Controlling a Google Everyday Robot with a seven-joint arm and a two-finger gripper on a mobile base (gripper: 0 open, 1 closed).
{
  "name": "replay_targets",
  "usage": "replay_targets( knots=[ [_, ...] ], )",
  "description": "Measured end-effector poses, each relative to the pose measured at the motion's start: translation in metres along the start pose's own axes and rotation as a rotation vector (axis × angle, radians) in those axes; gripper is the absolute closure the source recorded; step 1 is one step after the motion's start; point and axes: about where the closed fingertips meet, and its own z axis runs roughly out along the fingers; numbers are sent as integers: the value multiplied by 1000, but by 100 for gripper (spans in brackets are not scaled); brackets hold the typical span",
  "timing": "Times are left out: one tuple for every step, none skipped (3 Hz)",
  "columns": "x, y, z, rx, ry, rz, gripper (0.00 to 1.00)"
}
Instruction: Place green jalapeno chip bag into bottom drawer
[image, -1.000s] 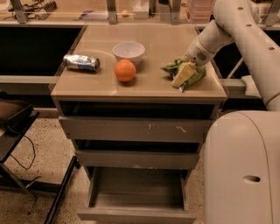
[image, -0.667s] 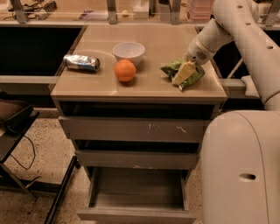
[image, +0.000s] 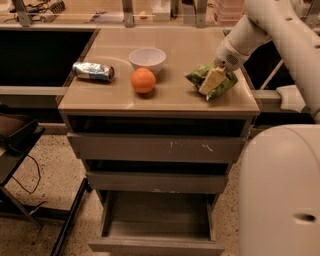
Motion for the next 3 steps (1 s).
replay_targets(
  knots=[
    [-18,14,-46,151,5,71,100],
    [-31,45,-97,317,13,138,100],
    [-13,122,-140,374,129,231,100]
  ],
)
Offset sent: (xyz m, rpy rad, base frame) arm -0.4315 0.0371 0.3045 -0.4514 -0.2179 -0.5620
